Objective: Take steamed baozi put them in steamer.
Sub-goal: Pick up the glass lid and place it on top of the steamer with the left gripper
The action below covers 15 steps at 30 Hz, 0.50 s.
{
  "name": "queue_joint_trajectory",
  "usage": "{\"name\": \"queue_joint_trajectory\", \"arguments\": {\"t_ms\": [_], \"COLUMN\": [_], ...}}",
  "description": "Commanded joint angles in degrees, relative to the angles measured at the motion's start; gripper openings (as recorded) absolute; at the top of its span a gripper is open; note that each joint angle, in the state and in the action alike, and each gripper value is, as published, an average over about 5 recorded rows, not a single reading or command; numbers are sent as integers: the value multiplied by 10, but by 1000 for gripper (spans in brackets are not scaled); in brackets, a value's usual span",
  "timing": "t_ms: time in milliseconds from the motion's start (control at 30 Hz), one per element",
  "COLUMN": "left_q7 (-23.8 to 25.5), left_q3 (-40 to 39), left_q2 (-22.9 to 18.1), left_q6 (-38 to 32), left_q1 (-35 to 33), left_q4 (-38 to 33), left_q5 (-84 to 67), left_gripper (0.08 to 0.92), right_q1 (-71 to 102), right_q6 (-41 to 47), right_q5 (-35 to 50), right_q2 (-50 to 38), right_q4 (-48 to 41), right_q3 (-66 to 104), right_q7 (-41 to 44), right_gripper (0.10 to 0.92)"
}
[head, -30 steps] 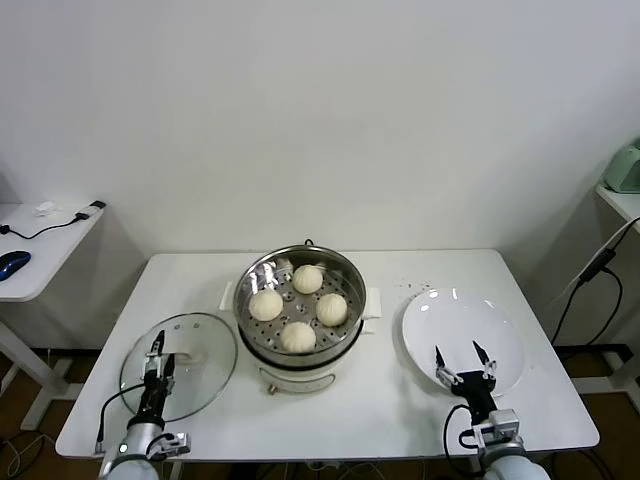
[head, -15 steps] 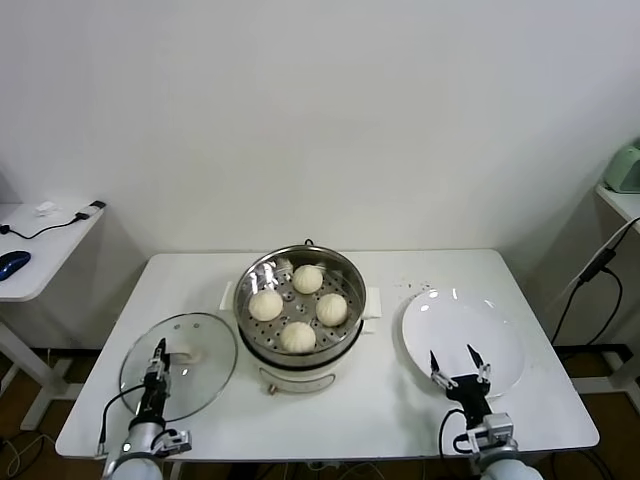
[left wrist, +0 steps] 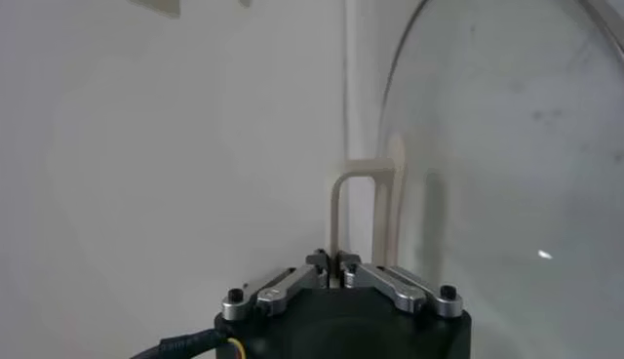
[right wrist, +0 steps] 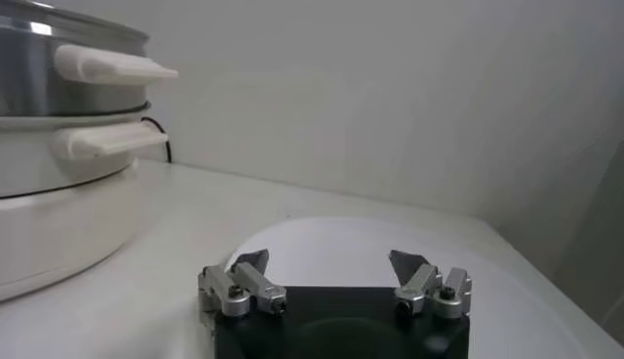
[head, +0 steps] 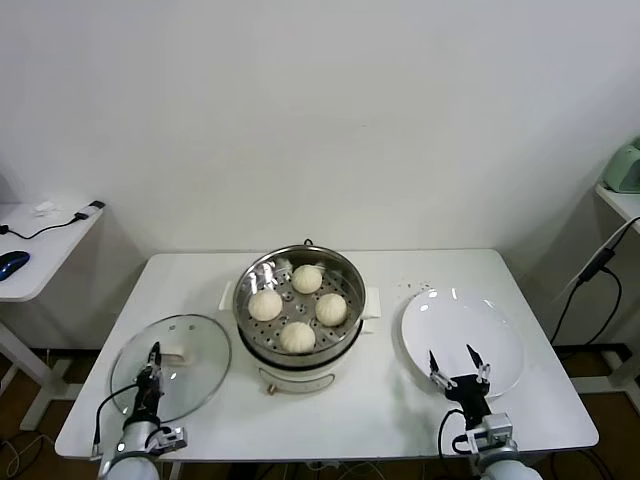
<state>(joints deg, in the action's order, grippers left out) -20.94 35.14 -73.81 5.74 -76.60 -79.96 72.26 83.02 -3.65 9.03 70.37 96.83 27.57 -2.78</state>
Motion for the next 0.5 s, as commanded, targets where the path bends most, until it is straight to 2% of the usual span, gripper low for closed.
{"name": "queue_joint_trajectory", "arguments": {"t_ms": [33,333,500], "left_q7": [26,146,198], "left_q3": [5,51,69], "left_q2": [12,85,124], "left_q6": [9,83,122], "left_q1": [-21,-71,-65], "left_q4": [-84,-268,-352], "left_q5": [-43,-148,-184], "left_gripper": [139,139,139], "right_q1": [3,17,21], "right_q6": [4,9,11], "right_q5": [1,2,1], "right_q2": [0,-9,-12], "right_q4": [9,19,21], "right_q3": [16,54,61], "right_q7": [1,0,0], "right_gripper": [823,823,823]}}
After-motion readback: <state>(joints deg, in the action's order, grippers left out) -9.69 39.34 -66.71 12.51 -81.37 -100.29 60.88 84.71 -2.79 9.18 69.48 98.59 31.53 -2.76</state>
